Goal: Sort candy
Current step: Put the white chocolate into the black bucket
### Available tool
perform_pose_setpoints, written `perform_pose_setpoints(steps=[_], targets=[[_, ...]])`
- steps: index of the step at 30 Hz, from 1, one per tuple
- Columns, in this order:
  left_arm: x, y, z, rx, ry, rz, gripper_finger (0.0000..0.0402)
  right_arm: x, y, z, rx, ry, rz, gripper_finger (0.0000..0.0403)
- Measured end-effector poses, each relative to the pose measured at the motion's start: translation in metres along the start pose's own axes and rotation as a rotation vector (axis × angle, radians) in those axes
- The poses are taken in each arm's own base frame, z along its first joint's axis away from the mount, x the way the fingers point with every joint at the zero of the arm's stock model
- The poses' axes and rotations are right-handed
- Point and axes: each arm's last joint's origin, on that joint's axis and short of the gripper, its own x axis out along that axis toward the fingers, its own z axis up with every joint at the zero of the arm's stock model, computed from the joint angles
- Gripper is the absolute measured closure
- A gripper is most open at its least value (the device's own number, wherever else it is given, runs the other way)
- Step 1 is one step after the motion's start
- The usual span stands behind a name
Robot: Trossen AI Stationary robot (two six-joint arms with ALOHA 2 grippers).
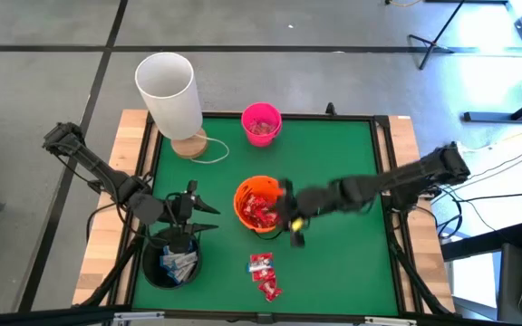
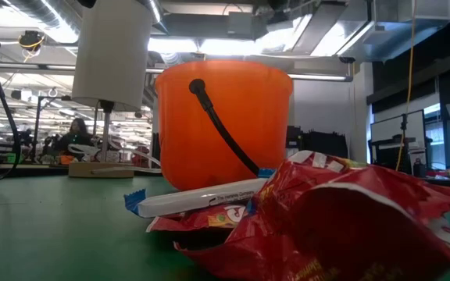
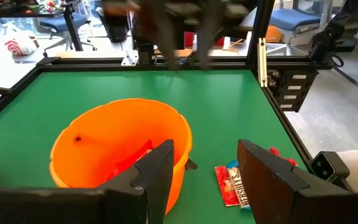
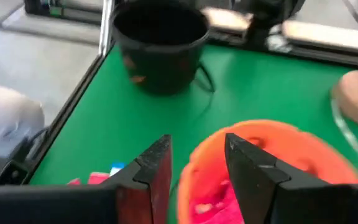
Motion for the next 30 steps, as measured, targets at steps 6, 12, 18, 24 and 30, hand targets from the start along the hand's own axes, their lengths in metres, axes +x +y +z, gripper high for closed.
perform_pose_setpoints(steps=[6, 12, 18, 24, 30], targets=[[0.000, 0.000, 0.001, -0.004, -0.008, 0.000, 0.0234, 0.043, 0.052, -0.026, -0.027, 0.080, 0.072, 0.0256], [0.000, 0.000, 0.001, -0.005, -0.007, -0.001, 0.0234, 0.078, 0.071, -0.055, -0.027, 0.168, 0.096, 0.0256], [0.000, 0.000, 0.001, -0.030, -0.007, 0.001, 0.0234, 0.104, 0.075, -0.080, 0.002, 0.253, 0.089, 0.0256], [0.000, 0.000, 0.000, -0.031, -0.005, 0.000, 0.0234, 0.122, 0.080, -0.104, 0.035, 0.341, 0.148, 0.0256], [0.000, 0.001, 0.001, -0.031, -0.005, 0.005, 0.0234, 0.123, 0.079, -0.106, 0.041, 0.350, 0.127, 0.0256]])
